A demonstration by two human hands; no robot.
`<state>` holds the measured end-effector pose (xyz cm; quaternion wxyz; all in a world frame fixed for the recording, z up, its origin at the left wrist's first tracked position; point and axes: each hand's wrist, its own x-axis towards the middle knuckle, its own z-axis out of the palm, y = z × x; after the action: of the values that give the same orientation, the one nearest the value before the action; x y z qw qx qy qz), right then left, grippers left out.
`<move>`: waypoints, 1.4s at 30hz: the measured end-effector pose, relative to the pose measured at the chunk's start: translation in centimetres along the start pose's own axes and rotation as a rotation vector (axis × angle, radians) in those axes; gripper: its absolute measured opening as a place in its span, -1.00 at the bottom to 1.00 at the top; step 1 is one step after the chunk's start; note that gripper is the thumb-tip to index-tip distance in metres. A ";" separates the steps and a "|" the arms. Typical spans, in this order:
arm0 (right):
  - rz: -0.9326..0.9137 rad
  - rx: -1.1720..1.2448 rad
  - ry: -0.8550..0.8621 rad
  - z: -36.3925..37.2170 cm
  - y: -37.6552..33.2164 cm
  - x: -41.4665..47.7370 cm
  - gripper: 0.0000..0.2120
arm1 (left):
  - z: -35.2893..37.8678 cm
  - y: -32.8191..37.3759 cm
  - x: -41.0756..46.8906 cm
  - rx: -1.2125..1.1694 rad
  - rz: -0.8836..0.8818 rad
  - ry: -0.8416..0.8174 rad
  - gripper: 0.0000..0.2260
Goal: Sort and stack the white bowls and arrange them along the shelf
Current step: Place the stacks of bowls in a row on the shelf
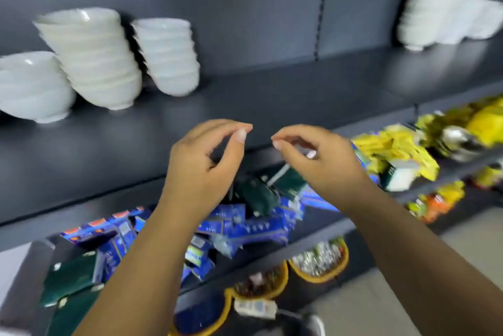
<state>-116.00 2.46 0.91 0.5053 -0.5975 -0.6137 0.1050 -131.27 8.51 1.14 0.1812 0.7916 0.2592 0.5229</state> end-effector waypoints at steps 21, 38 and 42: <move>1.263 -0.487 0.278 -18.1 6.8 -45.3 -0.69 | 23.9 10.6 -24.7 -0.010 -0.078 -1.186 -0.82; 1.484 -0.527 0.031 -33.2 21.6 -52.7 -0.60 | 46.7 20.2 -26.7 0.082 -0.004 -1.395 -0.79; 1.504 -0.517 -0.066 -36.6 27.3 -49.5 -0.59 | 53.4 19.2 -24.0 0.068 -0.072 -1.388 -0.84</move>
<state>-82.70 -49.30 -26.52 0.1259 -0.9466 -0.0653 0.2896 -85.49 -22.13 -26.45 0.2974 0.9390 0.1255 -0.1188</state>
